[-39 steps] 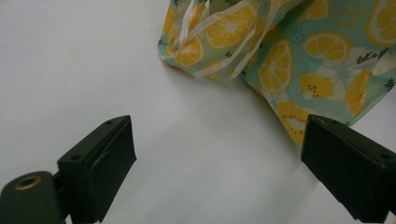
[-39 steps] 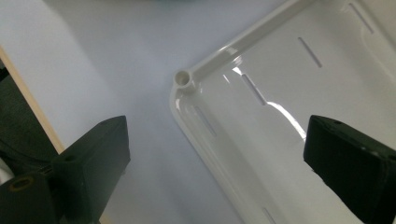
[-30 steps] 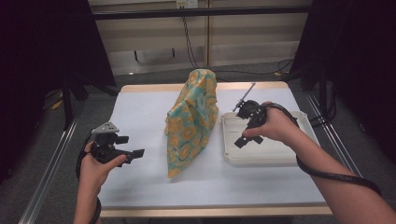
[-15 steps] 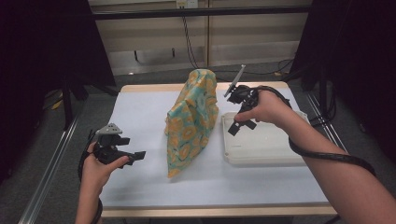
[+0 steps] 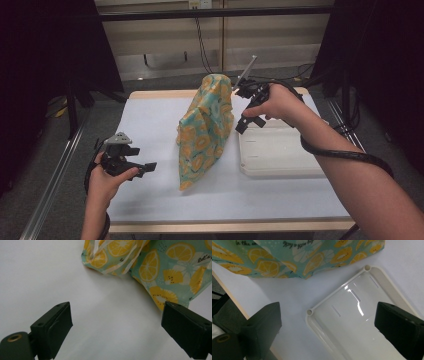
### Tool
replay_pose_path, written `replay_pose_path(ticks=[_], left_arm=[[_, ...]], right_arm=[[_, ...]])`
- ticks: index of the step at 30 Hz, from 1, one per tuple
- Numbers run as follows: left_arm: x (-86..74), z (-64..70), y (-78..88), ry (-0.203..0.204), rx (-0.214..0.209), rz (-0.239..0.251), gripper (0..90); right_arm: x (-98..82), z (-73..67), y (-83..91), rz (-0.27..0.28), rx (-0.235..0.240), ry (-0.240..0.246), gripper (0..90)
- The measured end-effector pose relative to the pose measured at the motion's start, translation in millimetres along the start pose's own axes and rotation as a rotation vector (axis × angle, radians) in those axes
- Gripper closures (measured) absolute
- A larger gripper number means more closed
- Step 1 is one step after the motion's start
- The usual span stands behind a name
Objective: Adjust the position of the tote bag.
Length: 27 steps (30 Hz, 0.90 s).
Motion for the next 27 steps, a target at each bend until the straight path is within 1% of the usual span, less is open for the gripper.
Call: replay_pose_path(ticks=[1,2,3,5,7,9,11,12,14,16,17,19,21,24,25,26,27], left_arm=[[0.1,-0.2,-0.3,0.003,0.007,0.001,9.5],[0.1,0.0,-0.6,0.007,0.007,0.001,9.5],[0.1,0.0,-0.6,0.007,0.007,0.001,9.5],[-0.5,0.4,-1.3,-0.001,-0.005,-0.005,9.5],[-0.6,0.9,-2.0,0.005,-0.008,-0.002,9.5],[-1.3,1.2,-3.2,0.002,-0.011,-0.008,9.5],[-0.7,2.1,-2.8,0.007,-0.015,-0.008,9.4],[-0.5,1.6,-2.4,0.003,-0.008,-0.010,9.4],[-0.1,1.4,-2.2,0.004,-0.009,-0.006,9.4],[-0.1,1.6,-2.6,0.008,-0.005,-0.006,9.5],[-0.9,0.4,-2.5,-0.001,-0.004,-0.012,9.5],[-1.0,0.3,-2.8,0.000,-0.006,-0.009,9.5],[-0.9,0.2,-2.4,0.004,-0.008,-0.010,9.4],[-0.6,0.0,-2.4,-0.005,-0.004,-0.011,9.4],[-0.6,0.0,-2.5,-0.006,-0.002,-0.012,9.4],[-0.6,0.0,-2.5,-0.006,-0.002,-0.012,9.4],[-0.3,0.6,-2.7,0.000,0.000,-0.012,9.4]], right_arm=[[1.8,-0.7,0.7,0.005,0.009,-0.008,6.8],[3.5,-1.9,1.4,0.009,0.009,-0.022,6.7],[5.0,-1.0,2.7,0.004,0.003,-0.007,6.4],[9.8,-3.4,4.0,0.020,0.007,-0.019,6.3],[11.5,-3.9,4.5,0.018,0.010,-0.019,5.6],[17.4,-4.3,5.9,0.022,0.006,-0.029,5.1],[21.7,-3.9,7.1,0.028,-0.008,-0.037,7.0],[23.5,-4.3,7.7,0.029,-0.011,-0.047,6.8],[28.1,-4.8,9.0,0.037,-0.020,-0.056,7.5],[30.1,-4.9,9.5,0.040,-0.021,-0.055,7.4],[34.8,-6.1,11.0,0.053,-0.017,-0.062,7.4],[38.6,-5.9,12.2,0.067,-0.014,-0.070,7.5],[42.6,-6.0,13.5,0.087,-0.004,-0.101,8.5],[47.4,-4.2,16.5,0.120,-0.010,-0.143,9.7],[48.7,-4.7,17.1,0.126,-0.006,-0.158,10.2],[48.7,-4.7,17.1,0.126,-0.006,-0.158,10.2],[50.4,-5.1,17.8,0.129,-0.010,-0.174,10.8]])
Point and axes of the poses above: each handheld gripper's, and its own axes: y roughly backward along the jaws, x roughly out of its top, z roughly to its right, the point moved 7 cm from there along -y, roughly forward along the jaws, and after that the axes turned 15 degrees about x, right-handed, at the moved point
